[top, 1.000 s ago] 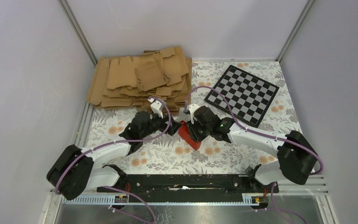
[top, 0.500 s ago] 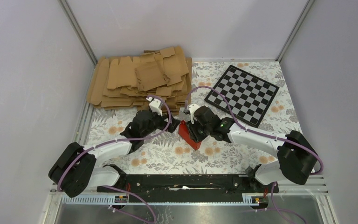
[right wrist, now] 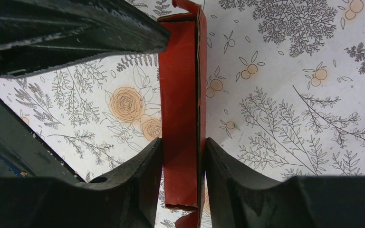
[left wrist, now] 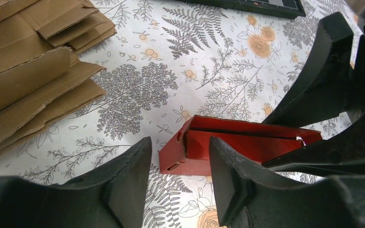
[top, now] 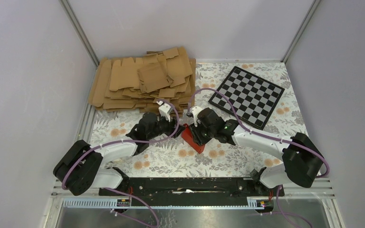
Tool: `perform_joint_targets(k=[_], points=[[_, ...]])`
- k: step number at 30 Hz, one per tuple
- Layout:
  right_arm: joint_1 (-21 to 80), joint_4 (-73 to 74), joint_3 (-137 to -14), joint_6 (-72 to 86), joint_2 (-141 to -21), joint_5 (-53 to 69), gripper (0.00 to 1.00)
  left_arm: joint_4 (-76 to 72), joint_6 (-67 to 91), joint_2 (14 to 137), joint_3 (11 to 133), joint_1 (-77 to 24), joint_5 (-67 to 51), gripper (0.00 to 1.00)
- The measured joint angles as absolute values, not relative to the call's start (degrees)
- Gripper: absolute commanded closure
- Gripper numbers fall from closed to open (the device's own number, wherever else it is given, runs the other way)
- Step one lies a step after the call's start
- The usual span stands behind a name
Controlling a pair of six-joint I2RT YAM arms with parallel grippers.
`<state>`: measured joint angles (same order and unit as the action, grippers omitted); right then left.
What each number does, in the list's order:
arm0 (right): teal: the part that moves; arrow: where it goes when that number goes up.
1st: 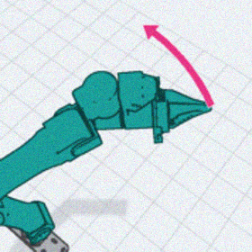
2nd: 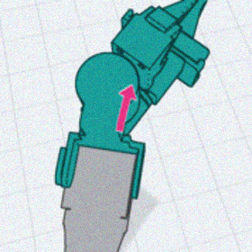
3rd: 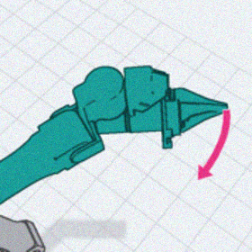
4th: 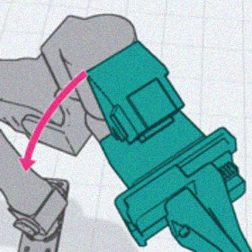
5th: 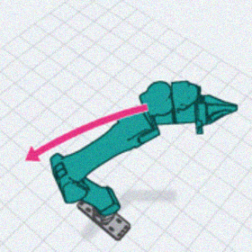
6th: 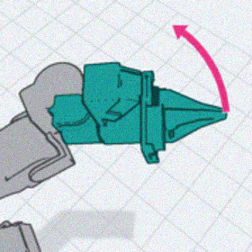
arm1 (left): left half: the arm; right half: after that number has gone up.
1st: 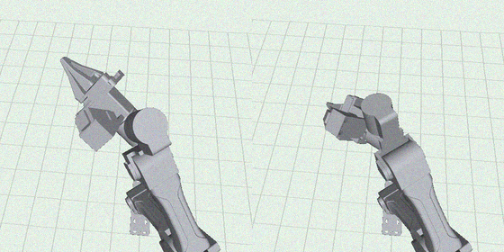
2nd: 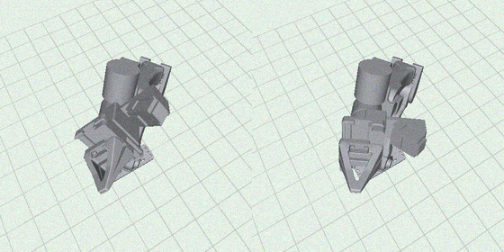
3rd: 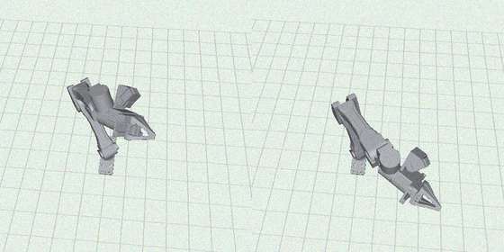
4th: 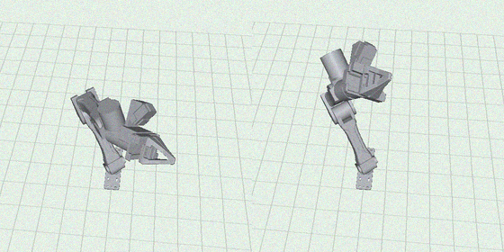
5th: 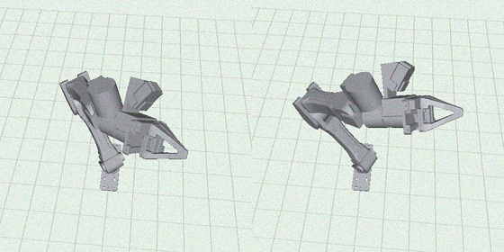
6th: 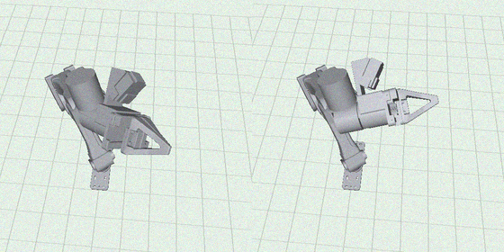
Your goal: Fold the paper box
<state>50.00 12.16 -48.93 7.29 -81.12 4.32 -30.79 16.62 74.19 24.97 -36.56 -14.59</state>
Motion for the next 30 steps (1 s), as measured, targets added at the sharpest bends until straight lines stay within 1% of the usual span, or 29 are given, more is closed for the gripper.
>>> perform_joint_targets(k=[2, 4, 7, 11, 13, 14, 17, 18, 19, 21, 25, 29, 30], points=[[50.0, 12.2, -49.1, 7.3, -81.3, 4.6, 0.56, -30.2, 16.1, 74.7, 25.7, -37.2, -14.6, 0.57], [50.0, 12.4, -49.4, 7.3, -81.6, 5.0, 0.56, -29.8, 15.8, 75.1, 26.3, -37.6, -14.6, 0.61], [50.0, 12.4, -49.7, 7.2, -81.7, 5.6, 0.56, -29.1, 15.0, 75.6, 27.3, -38.1, -14.3, 0.70], [50.0, 12.5, -49.8, 7.1, -81.9, 5.7, 0.55, -27.5, 14.3, 76.8, 29.0, -38.5, -13.1, 0.88], [50.0, 12.6, -50.0, 7.1, -82.1, 5.7, 0.54, -26.5, 13.8, 77.1, 29.4, -38.8, -12.4, 0.93], [50.0, 12.6, -50.1, 7.1, -82.1, 5.7, 0.52, -26.3, 13.4, 77.1, 29.6, -39.2, -11.8, 0.95], [50.0, 12.6, -50.3, 7.1, -82.3, 5.7, 0.37, -25.4, 12.8, 77.1, 30.1, -40.2, -9.9, 1.00], [50.0, 12.6, -50.3, 7.1, -82.3, 5.7, 0.33, -25.0, 12.4, 77.1, 30.3, -40.7, -9.1, 1.00], [50.0, 12.6, -50.4, 7.3, -82.3, 5.6, 0.31, -24.8, 12.1, 77.1, 30.4, -41.1, -8.4, 1.00], [50.0, 12.6, -50.4, 7.3, -82.3, 5.5, 0.30, -23.8, 11.5, 77.1, 30.9, -42.1, -6.9, 1.00], [50.0, 12.6, -50.7, 7.4, -82.7, 5.2, 0.37, -22.6, 10.4, 77.1, 31.5, -43.5, -4.6, 1.00], [50.0, 13.0, -51.7, 7.6, -83.4, 5.2, 0.54, -22.5, 10.0, 77.1, 31.5, -44.1, -3.2, 1.00], [50.0, 13.0, -51.9, 7.7, -83.7, 5.2, 0.57, -22.5, 9.9, 77.1, 31.5, -44.1, -3.1, 1.00]])
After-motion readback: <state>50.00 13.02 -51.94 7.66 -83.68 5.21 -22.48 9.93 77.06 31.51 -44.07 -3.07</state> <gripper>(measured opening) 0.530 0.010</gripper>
